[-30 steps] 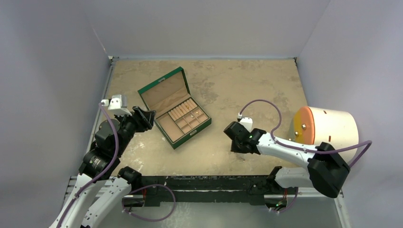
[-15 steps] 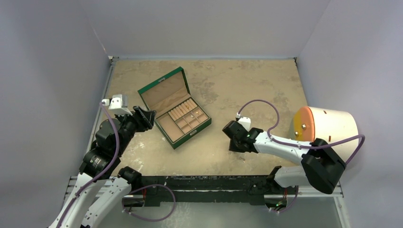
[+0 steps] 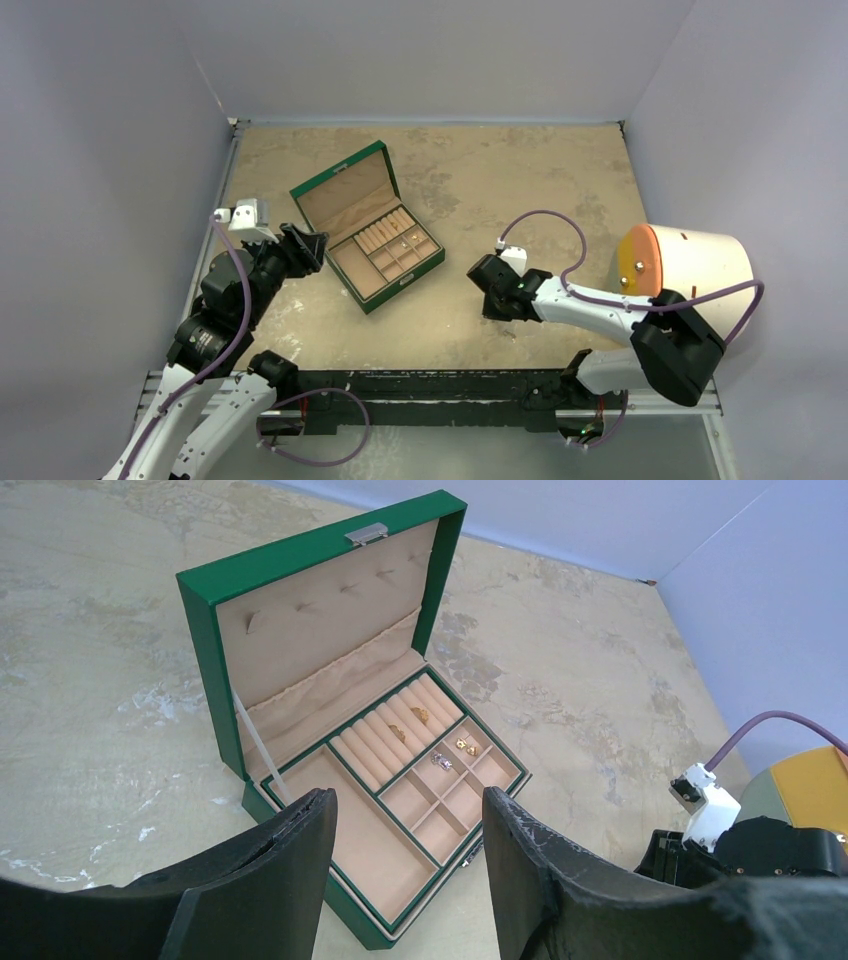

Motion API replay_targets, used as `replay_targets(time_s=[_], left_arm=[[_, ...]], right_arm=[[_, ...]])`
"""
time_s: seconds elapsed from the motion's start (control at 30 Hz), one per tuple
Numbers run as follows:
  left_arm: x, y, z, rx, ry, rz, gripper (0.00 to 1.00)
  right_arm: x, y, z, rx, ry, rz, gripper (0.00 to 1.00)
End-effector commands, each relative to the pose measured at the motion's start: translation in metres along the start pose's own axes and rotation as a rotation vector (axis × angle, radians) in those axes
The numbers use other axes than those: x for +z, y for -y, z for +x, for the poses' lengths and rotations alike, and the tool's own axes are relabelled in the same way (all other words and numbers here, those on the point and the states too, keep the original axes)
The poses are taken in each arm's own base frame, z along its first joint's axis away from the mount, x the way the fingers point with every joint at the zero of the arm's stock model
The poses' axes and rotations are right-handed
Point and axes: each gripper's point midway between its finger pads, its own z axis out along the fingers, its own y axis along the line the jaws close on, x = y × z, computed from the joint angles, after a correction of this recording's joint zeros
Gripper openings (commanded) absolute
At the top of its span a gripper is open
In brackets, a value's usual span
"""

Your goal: Organize the mixed jewelry

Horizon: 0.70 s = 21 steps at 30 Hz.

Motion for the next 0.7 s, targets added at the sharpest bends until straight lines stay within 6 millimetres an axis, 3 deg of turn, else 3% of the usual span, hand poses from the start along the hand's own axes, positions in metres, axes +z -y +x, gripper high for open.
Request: replay_targets(time_s=[0.0, 0.3, 0.67], left_arm=[[-0.001, 0.003, -0.010, 0.001, 0.037, 0.016, 0.55], [-0.001, 0.003, -0.010, 0.000, 0.039, 0.018, 0.55], [-0.003, 0.004, -0.011, -0.002, 0.043, 0.024, 0.55]], right_arm=[[-0.001, 0.003, -0.002, 0.008, 0.008, 0.011, 0.12], [-0.011, -0.001, -0.010, 0.008, 0.026, -0.007, 0.03], [-0.038, -0.019, -0.043, -0.012, 0.112, -0.081, 0.00]])
